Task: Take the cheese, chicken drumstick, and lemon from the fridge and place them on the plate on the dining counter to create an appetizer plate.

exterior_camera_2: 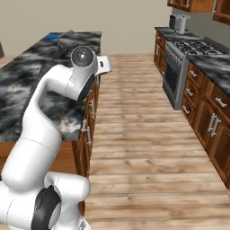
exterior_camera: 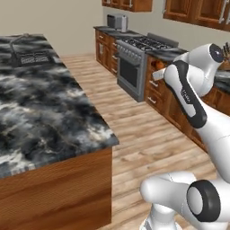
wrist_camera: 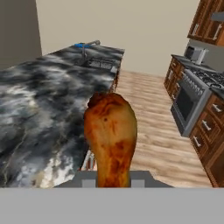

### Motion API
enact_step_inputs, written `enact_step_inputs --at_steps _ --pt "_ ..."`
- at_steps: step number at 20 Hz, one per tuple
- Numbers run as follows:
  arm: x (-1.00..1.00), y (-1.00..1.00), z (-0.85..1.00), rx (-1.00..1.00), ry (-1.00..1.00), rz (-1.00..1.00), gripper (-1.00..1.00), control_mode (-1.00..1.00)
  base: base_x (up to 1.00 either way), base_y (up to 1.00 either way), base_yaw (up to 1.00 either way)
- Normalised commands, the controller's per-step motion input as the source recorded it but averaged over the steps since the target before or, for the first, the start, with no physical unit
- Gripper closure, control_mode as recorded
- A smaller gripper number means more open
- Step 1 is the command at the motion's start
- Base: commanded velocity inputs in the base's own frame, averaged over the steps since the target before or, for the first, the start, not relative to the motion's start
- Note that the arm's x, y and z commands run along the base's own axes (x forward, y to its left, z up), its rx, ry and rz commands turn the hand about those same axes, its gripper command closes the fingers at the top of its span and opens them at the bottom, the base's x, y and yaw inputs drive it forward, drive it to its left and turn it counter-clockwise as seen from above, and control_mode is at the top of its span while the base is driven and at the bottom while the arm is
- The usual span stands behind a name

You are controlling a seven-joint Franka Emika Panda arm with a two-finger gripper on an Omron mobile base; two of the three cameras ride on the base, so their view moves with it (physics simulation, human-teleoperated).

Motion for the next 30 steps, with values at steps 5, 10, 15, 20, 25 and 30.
enact_step_inputs --at_steps 5,10,15,20,25,30 --pt "0.0 0.0 0.0 0.0 0.0 0.0 1.0 1.0 -0.42 1.0 0.0" --pt "0.0 0.0 0.0 0.0 0.0 0.0 1.0 1.0 -0.39 1.0 0.0" --pt "0.0 0.0 0.0 0.0 0.0 0.0 1.0 1.0 -0.36 1.0 0.01" --pt "0.0 0.0 0.0 0.0 0.0 0.0 1.0 1.0 -0.41 1.0 0.1" --pt "0.0 0.0 0.0 0.0 0.0 0.0 1.0 1.0 -0.18 1.0 0.1" --pt "0.0 0.0 0.0 0.0 0.0 0.0 1.0 1.0 -0.02 1.0 0.1"
